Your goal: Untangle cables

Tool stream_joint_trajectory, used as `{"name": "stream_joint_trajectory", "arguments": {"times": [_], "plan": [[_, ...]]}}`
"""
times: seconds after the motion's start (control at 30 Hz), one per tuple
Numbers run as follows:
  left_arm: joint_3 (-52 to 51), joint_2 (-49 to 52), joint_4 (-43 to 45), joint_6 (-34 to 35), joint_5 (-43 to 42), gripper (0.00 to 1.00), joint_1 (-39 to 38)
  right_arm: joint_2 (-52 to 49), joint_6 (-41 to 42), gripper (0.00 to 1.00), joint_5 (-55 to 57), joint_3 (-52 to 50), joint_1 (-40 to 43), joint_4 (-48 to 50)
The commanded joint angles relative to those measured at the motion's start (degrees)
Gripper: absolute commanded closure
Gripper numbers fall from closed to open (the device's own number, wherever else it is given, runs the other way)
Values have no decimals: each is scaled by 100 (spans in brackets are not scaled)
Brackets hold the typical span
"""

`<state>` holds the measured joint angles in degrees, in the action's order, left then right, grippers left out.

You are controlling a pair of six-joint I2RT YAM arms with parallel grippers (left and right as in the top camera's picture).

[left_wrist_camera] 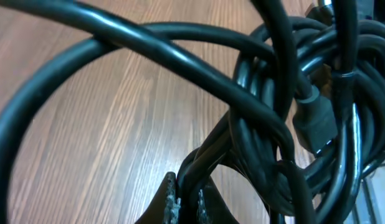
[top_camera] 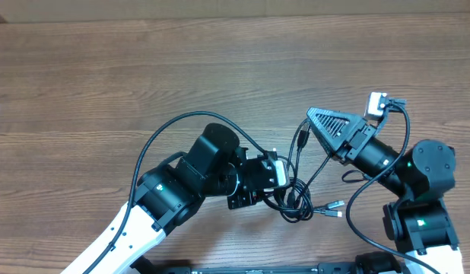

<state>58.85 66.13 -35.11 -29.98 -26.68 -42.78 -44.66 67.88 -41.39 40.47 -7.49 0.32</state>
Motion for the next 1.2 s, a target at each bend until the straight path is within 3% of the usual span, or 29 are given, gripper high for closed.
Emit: {"name": "stream_joint_trajectory", "arguments": {"times": [0.0, 0.1, 0.37, 0.67, 0.8, 0.87, 0.97, 1.07, 1.17], "plan": [[90, -68, -63, 411, 605, 96, -37, 7, -741, 11, 17, 114, 11, -52], [90, -68, -160, 446, 669, 96, -37, 7, -837, 0, 304, 114, 11, -229], [90, -68, -295, 236, 529, 96, -26, -4, -1121, 0, 1641, 114, 11, -1762], [90, -70, -570, 1840, 2592, 96, -24, 31, -1591, 0, 1580, 114, 15, -1886], [90, -68, -693, 2507, 3136, 96, 74, 90, -2308, 0, 680, 114, 13, -1847], [90, -68, -334, 2719, 2830, 96, 114, 87, -3067, 0, -280, 114, 9, -1974], [90, -68, 157, 2675, 2208, 96, 98, 87, -3244, 0, -376, 114, 9, -2164], [90, -68, 297, 2682, 1947, 96, 98, 87, -3239, 12, -518, 114, 9, -2144], [90, -66, 267, 2682, 1792, 96, 96, 87, -3239, 31, -520, 114, 9, -2120]]}}
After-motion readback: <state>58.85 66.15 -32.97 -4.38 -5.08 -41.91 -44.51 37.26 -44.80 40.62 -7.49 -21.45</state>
